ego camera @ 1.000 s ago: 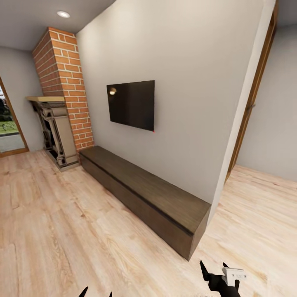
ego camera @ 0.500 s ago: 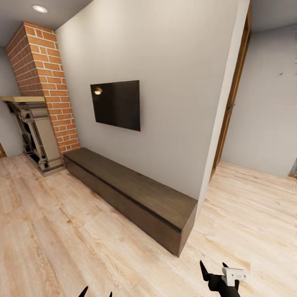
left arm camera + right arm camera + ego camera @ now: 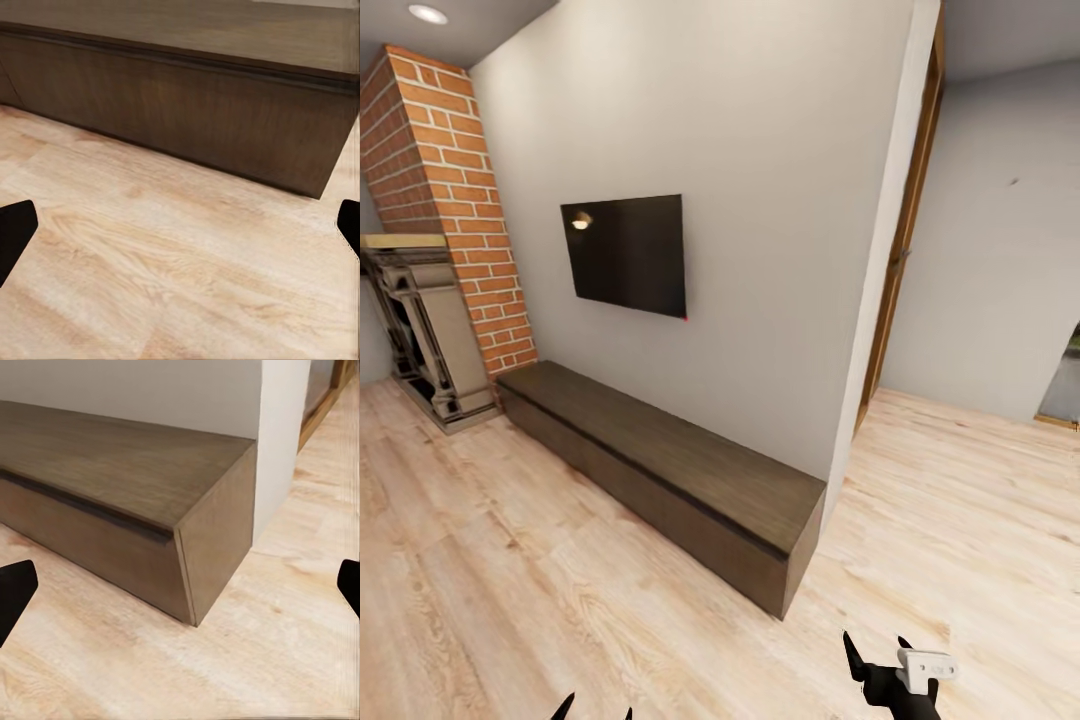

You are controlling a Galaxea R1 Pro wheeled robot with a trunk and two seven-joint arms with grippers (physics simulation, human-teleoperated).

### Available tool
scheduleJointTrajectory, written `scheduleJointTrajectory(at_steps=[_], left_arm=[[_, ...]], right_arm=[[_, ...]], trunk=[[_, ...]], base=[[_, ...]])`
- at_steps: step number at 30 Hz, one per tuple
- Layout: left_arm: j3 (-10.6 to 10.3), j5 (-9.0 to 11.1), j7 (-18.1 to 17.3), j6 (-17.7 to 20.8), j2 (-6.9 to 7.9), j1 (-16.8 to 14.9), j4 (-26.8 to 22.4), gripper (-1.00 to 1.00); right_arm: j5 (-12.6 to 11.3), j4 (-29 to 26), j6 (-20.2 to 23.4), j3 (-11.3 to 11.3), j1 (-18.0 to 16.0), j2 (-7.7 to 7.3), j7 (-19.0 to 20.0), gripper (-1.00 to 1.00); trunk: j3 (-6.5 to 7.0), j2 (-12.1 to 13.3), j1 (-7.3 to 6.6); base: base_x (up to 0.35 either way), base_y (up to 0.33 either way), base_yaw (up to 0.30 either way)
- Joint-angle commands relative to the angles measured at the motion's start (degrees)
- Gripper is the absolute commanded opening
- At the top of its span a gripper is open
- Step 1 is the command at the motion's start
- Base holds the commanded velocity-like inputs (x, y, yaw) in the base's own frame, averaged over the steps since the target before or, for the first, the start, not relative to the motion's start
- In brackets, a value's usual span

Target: Put the three can of soda from the living room inside the tash can in the kitchen.

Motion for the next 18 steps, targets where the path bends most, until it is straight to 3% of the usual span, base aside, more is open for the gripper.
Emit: scheduleJointTrajectory(at_steps=[1, 18], left_arm=[[0.0, 0.01, 0.0, 0.0, 0.0, 0.0, 0.0, 1.0], [-0.06, -0.02, 0.0, 0.0, 0.0, 0.0, 0.0, 1.0]], right_arm=[[-0.01, 0.0, 0.0, -0.01, 0.0, 0.0, 0.0, 1.0], [0.12, 0.14, -0.09, -0.02, 0.0, 0.0, 0.0, 1.0]], trunk=[[0.0, 0.0, 0.0], [0.0, 0.0, 0.0]], base=[[0.0, 0.0, -0.233], [0.0, 0.0, -0.249]])
